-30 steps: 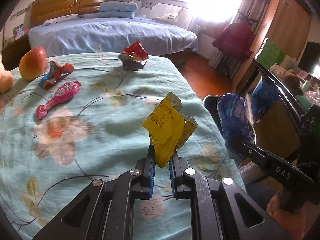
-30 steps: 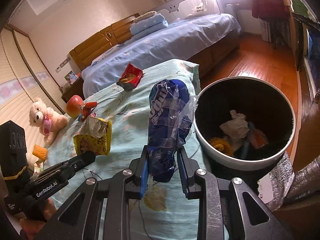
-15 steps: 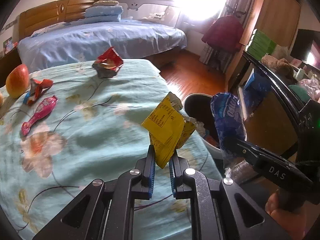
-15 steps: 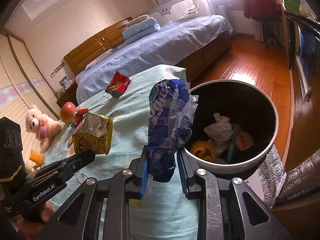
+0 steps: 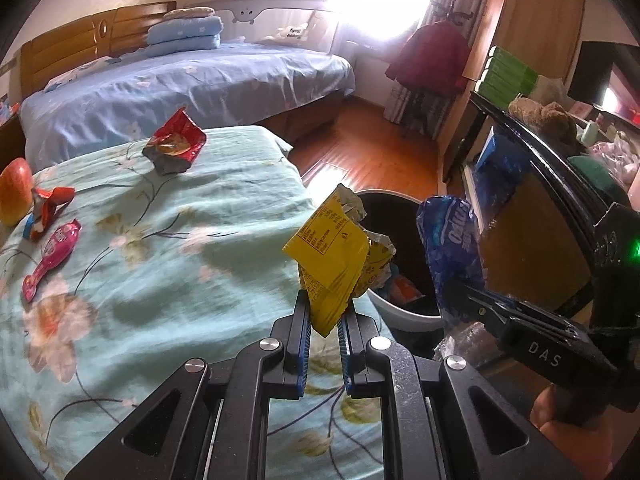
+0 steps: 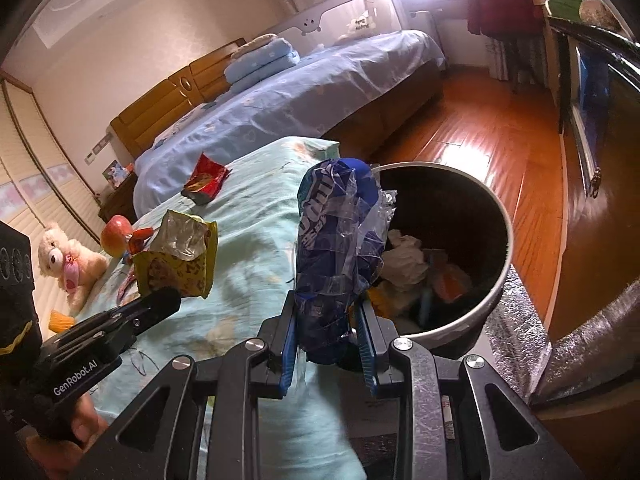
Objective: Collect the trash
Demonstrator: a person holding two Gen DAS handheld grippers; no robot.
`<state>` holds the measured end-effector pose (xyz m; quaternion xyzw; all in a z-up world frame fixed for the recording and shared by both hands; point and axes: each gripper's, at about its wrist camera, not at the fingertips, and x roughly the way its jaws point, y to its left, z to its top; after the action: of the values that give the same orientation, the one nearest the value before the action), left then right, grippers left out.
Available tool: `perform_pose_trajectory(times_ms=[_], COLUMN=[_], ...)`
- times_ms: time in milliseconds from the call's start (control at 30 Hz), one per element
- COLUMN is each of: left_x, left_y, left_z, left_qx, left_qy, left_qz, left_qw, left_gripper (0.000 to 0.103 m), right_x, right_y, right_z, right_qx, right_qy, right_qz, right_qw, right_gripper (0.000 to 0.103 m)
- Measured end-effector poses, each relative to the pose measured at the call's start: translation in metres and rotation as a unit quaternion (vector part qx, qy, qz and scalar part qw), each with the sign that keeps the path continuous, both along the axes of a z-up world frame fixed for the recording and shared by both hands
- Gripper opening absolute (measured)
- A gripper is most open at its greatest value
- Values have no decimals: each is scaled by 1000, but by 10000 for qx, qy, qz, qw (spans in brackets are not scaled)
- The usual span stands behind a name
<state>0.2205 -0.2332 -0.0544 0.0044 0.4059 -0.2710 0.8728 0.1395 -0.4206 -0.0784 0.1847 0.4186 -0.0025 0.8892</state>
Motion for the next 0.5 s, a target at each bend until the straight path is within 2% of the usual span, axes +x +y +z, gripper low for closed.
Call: perform_pose_trajectory(times_ms=[500], left_x=[15], left_y=[-30], left_z=[-2], left_qx=[84], left_qy=[-26], left_qz=[-110], left_qw=[9999], left_gripper=[11], right_x=[11], right_y=[-24], right_z=[-4], right_qx=[-16], right_qy=[116], right_qz=[-128], right_qw=[9998], right_gripper=[27])
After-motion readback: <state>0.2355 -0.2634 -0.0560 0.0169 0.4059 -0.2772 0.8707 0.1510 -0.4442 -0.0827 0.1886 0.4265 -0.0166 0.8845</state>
